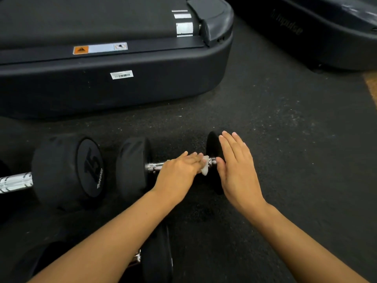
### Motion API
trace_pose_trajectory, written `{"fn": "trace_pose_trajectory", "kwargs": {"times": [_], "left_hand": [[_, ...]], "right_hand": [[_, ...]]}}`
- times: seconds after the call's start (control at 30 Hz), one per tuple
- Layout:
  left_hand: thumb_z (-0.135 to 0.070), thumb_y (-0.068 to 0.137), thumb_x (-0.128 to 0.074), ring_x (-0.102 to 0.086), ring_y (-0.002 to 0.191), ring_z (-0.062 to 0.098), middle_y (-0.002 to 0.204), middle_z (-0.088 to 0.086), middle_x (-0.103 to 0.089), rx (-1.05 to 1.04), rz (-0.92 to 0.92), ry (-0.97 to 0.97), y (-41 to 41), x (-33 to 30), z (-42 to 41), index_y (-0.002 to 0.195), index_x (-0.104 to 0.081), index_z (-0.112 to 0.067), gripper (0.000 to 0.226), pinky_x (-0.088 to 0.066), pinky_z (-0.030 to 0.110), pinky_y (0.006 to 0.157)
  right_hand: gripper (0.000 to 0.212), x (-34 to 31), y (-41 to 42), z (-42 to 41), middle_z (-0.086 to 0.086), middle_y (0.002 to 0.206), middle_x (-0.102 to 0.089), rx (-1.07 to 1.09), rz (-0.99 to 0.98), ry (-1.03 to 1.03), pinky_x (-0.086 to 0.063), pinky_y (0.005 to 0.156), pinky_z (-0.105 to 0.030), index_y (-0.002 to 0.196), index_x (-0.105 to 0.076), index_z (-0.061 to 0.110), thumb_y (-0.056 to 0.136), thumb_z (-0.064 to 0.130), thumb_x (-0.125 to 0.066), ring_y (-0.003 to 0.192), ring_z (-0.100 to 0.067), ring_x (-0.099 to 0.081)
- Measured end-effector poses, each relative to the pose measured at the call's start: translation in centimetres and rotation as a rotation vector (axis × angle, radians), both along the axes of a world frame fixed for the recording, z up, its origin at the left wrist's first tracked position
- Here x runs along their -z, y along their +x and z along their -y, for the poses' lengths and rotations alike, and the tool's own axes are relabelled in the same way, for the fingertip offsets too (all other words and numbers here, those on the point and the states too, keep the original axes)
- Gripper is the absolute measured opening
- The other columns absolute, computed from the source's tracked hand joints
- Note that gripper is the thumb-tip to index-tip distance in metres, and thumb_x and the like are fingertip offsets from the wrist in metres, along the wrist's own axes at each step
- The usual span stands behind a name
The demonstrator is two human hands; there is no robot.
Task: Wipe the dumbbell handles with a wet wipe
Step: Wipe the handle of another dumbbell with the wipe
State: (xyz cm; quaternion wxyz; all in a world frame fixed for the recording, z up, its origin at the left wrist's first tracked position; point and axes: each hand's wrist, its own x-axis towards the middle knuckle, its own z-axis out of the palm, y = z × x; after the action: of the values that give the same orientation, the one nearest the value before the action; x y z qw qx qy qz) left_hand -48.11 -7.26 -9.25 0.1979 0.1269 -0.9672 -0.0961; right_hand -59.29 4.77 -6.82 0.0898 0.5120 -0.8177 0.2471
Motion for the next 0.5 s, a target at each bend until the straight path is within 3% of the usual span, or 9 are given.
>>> {"fn": "trace_pose_trajectory", "kwargs": {"times": [0.1, 0.33, 0.43, 0.5], "left_hand": [[-0.007, 0.076, -0.069, -0.067, 0.096, 0.027, 0.105, 0.014, -0.069, -0.008, -0.040, 0.007, -1.5, -0.3, -1.0, 0.105, -0.069, -0.004, 0.029, -0.052, 0.043, 0.087], [0.002, 0.066, -0.079, -0.067, 0.099, 0.024, 0.105, 0.011, -0.070, -0.060, -0.130, 0.123, -0.1, -0.1, -0.6, 0.105, -0.069, -0.004, 0.041, -0.042, 0.045, 0.097], [0.002, 0.073, -0.072, -0.065, 0.100, 0.023, 0.104, 0.010, -0.070, -0.086, -0.105, 0.155, -1.4, -0.3, -1.8, 0.104, -0.069, -0.005, 0.032, -0.033, 0.037, 0.105], [-0.006, 0.085, -0.062, -0.062, 0.097, 0.021, 0.100, 0.007, -0.068, -0.126, -0.069, 0.235, -2.4, -1.0, -2.2, 0.102, -0.068, -0.009, 0.018, -0.036, 0.035, 0.106]], "right_hand": [[0.050, 0.1, 0.1, 0.2, -0.011, 0.145, -0.038, 0.015, 0.006, -0.012, -0.024, 0.112, -0.043, 0.137, -0.039, 0.002, 0.095, 0.027, -0.030, 0.138, -0.021, -0.022], [0.051, 0.0, -0.2, 0.1, -0.009, 0.146, -0.036, -0.011, 0.024, -0.015, -0.021, 0.113, -0.041, 0.139, -0.037, 0.004, 0.095, 0.028, -0.029, 0.139, -0.019, -0.019], [0.050, 0.1, 0.0, 0.0, -0.010, 0.146, -0.037, -0.009, 0.017, -0.024, -0.020, 0.113, -0.039, 0.138, -0.038, 0.003, 0.095, 0.027, -0.031, 0.139, -0.019, -0.020], [0.050, -0.1, -0.1, 0.1, -0.010, 0.145, -0.037, -0.007, 0.017, -0.023, -0.019, 0.113, -0.038, 0.138, -0.038, 0.003, 0.095, 0.027, -0.030, 0.138, -0.019, -0.020]]}}
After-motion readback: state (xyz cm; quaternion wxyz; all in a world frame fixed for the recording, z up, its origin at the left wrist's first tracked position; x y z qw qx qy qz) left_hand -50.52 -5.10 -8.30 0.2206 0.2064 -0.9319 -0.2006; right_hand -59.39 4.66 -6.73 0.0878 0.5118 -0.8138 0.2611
